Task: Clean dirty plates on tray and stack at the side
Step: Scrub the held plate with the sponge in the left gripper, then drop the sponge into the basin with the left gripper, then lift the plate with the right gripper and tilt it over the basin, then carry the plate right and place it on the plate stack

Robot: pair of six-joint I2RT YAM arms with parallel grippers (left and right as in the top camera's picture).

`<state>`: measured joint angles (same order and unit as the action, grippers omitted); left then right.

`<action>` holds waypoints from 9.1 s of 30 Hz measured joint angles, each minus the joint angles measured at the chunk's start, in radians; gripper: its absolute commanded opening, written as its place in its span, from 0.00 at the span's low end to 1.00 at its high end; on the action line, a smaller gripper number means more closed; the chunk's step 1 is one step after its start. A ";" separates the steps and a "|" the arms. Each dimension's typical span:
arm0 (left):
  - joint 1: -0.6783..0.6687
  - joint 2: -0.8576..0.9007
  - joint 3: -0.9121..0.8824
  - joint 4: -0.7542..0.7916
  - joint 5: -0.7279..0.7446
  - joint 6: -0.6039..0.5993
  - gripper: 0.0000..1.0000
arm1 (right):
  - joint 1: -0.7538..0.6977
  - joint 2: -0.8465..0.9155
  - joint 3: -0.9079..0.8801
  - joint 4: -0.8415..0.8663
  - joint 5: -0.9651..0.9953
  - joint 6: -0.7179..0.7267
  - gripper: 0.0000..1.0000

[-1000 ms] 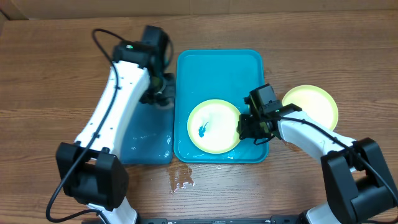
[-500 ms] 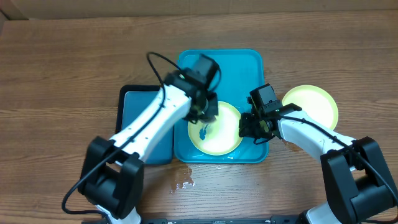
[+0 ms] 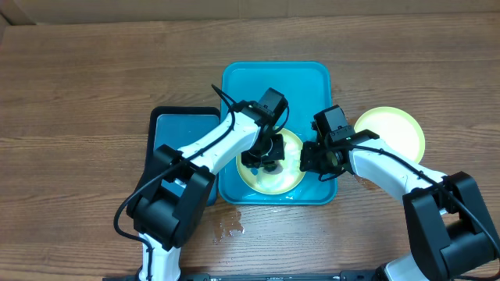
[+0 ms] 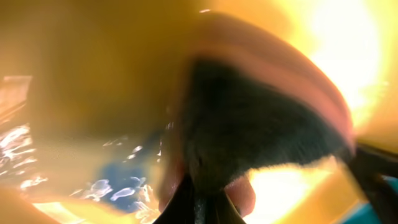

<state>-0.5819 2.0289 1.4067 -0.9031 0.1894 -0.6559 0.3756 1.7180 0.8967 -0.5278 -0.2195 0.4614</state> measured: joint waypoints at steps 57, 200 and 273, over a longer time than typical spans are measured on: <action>-0.062 0.064 0.086 -0.232 -0.479 0.055 0.04 | 0.012 -0.002 0.001 -0.007 -0.018 0.015 0.04; 0.462 -0.926 0.589 -0.786 -0.591 -0.079 1.00 | 0.864 0.000 0.465 0.005 1.336 -0.237 0.04; 0.462 -0.927 0.589 -0.787 -0.591 -0.087 1.00 | 0.905 0.007 0.465 0.198 1.398 -0.521 0.04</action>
<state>-0.1196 1.1015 1.9953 -1.6901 -0.4019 -0.7425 1.2804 1.7252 1.3613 -0.3302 1.1790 -0.0601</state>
